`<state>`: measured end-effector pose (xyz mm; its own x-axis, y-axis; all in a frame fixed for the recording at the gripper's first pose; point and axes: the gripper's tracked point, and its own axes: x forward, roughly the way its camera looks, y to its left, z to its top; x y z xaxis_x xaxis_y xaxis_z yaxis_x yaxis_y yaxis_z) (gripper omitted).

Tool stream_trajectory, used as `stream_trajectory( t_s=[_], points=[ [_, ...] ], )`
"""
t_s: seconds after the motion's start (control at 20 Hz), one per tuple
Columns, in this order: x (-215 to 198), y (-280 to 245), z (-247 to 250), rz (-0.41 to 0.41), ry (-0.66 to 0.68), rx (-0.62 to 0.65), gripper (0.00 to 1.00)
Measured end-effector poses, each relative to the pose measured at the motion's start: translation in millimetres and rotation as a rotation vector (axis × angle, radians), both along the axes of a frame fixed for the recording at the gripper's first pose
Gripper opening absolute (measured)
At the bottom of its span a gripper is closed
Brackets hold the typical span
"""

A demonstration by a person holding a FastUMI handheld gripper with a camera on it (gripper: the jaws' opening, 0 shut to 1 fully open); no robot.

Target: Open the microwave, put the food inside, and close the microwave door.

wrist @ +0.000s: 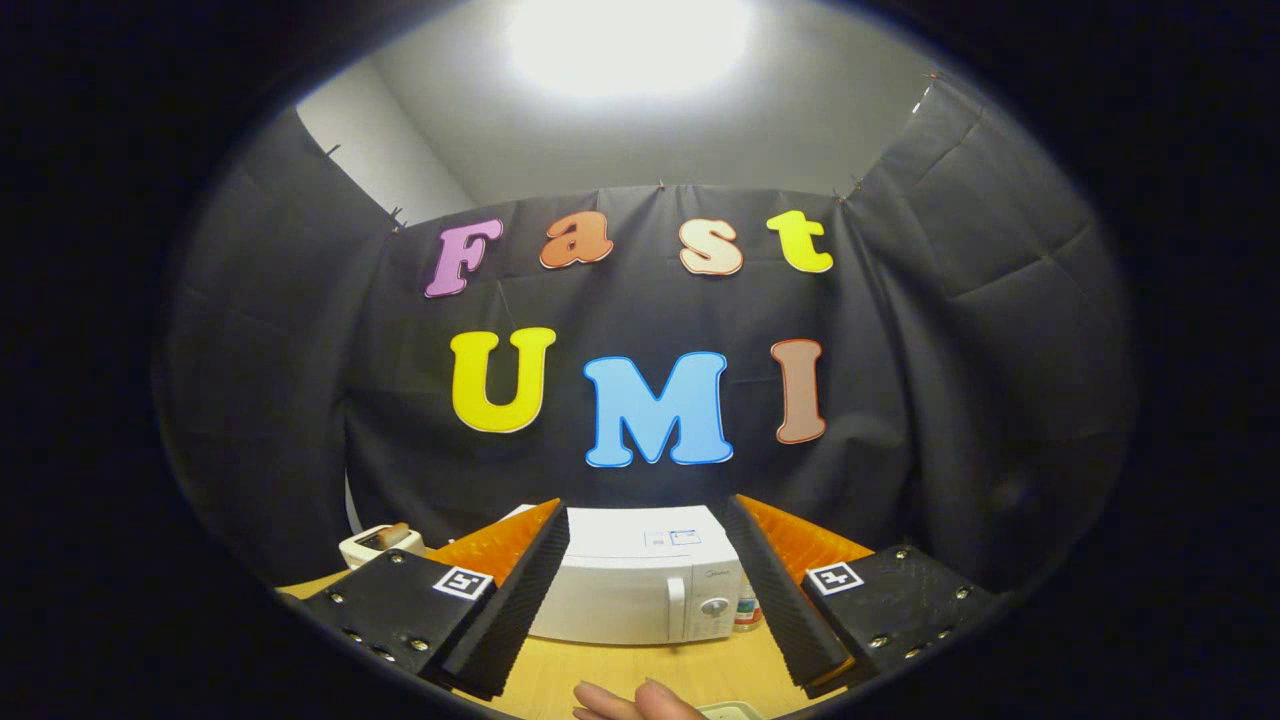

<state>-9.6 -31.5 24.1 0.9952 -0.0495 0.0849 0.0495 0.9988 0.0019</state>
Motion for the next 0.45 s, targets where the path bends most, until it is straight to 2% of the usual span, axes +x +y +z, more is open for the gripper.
stream_trajectory(
  t_s=[0.45],
  points=[
    [8.0,5.0,-9.1,-0.005,0.029,-0.001,0.98]
  ],
)
